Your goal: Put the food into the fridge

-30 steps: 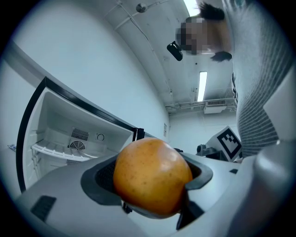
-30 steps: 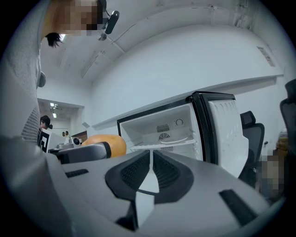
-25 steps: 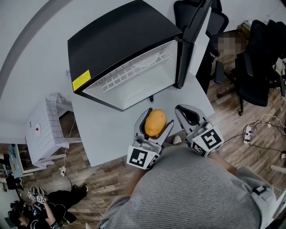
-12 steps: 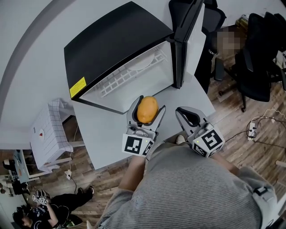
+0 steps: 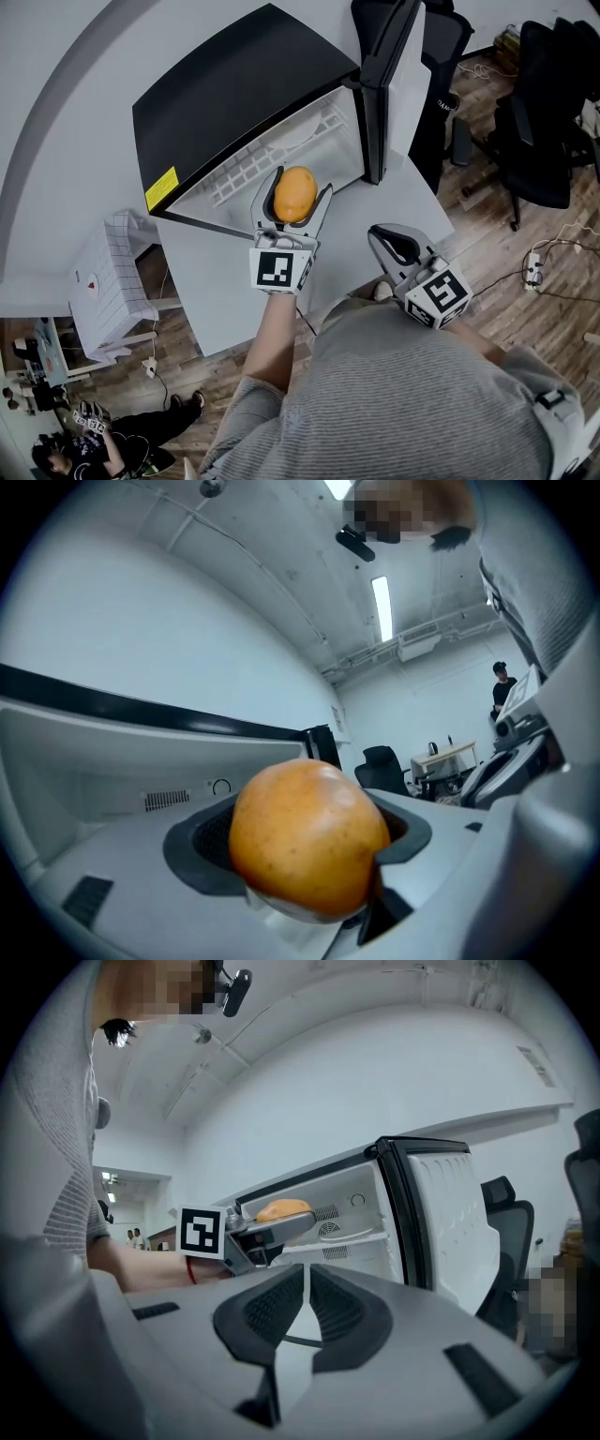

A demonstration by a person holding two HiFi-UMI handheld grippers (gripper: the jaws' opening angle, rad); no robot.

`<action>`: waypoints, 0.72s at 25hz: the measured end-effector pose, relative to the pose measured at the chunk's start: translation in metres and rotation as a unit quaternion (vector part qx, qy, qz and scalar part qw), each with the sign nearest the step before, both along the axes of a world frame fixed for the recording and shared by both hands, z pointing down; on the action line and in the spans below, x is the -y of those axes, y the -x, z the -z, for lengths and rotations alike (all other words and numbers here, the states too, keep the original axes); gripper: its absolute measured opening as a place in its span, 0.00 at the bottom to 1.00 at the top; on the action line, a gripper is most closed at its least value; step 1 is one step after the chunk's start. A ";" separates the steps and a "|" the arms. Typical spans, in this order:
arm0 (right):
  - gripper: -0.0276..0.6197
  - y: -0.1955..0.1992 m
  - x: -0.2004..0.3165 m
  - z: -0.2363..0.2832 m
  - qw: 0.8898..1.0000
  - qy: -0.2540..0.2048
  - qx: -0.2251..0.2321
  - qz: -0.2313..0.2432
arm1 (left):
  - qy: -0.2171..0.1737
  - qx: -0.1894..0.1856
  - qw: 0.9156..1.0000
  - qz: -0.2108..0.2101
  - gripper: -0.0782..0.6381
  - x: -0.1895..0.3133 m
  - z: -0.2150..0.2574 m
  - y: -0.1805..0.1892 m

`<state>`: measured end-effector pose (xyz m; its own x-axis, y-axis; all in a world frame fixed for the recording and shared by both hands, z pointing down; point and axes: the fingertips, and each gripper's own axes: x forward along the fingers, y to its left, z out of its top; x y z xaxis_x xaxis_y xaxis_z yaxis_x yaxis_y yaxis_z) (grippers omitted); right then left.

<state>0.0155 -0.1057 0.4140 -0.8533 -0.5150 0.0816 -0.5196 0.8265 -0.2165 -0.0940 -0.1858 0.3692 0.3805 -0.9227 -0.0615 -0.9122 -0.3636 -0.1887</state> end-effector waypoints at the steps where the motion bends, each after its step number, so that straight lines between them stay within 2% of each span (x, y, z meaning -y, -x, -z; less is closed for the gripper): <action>1: 0.06 0.000 0.000 0.000 1.000 0.001 0.000 0.000 | -0.001 0.014 1.000 0.001 0.61 0.005 0.001 0.001; 6: 0.06 0.000 0.005 -0.003 1.000 -0.009 -0.003 -0.003 | -0.004 0.075 0.997 0.004 0.61 0.032 0.007 0.006; 11: 0.06 0.003 0.005 -0.005 1.000 0.008 -0.001 0.002 | 0.025 0.115 0.993 0.017 0.61 0.058 0.002 0.013; 14: 0.06 0.002 0.010 -0.007 1.000 0.009 -0.003 -0.003 | 0.061 0.119 0.991 0.024 0.61 0.074 -0.007 0.016; 18: 0.06 0.001 0.017 -0.009 1.000 0.008 -0.003 -0.012 | 0.091 0.099 0.990 0.041 0.61 0.090 -0.014 0.022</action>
